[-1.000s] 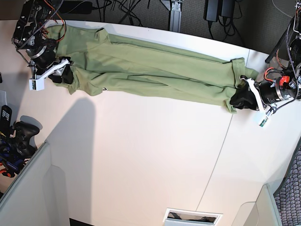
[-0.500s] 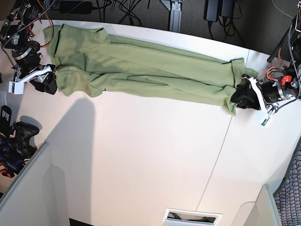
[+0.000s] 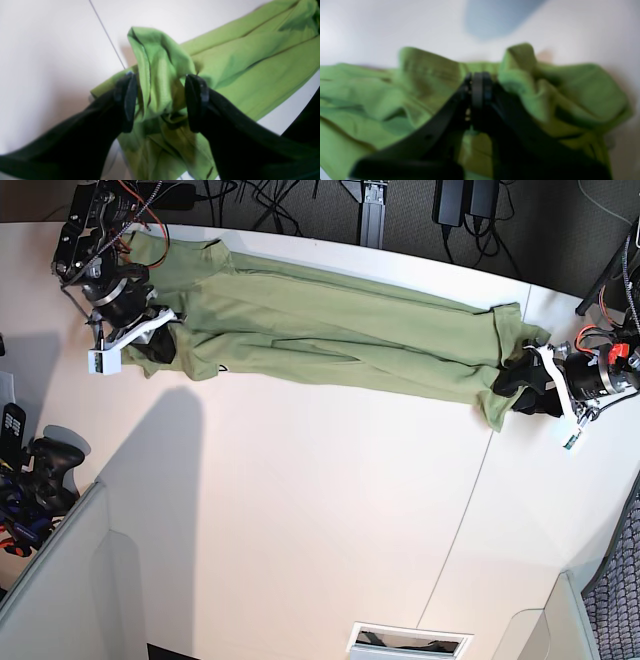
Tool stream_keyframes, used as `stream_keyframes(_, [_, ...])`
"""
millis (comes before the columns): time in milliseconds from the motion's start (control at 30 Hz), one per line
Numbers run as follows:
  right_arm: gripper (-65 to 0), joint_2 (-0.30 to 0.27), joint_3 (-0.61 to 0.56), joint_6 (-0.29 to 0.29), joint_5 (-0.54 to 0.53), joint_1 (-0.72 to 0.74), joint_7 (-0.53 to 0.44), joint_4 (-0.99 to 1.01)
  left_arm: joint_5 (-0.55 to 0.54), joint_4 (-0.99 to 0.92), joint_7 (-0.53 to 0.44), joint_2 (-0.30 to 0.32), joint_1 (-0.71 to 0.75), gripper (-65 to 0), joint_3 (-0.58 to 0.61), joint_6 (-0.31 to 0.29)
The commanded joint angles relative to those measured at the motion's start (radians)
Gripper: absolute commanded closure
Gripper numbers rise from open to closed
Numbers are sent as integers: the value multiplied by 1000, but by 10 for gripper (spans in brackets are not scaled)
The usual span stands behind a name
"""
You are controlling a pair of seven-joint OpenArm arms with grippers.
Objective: Layout the t-shirt on the table in an organized manner, then fold the t-shirt properly
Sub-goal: 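Lower the folded edge with both grippers and straighten the strip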
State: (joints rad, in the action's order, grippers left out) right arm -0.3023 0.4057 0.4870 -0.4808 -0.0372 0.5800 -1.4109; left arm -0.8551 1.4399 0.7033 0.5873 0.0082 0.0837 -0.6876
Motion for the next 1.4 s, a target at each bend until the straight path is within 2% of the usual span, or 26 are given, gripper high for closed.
stream_keyframes(0, [0,-19,6,3,-8,8,-21,-6,-28,18,-18,16,-16,-344,-15,-11])
stream_keyframes(367, [0,-18,7,2,-27,-27,-3,-3,-192,18,65,17,49,-344,-170,-11])
stream_keyframes(467, [0,-18,7,2,-27,-27,4,-3,-192,16,60,2,83,-344,-170,-11])
stream_keyframes(700, [0,-18,7,2,-28,-27,15,-3,-147,-56,34,-81,91,-344,-171,-11])
stream_keyframes(1367, [0,-11,7,2,-27,-27,31,-3,-170,-67,18,-172,91,-344,-169,-11])
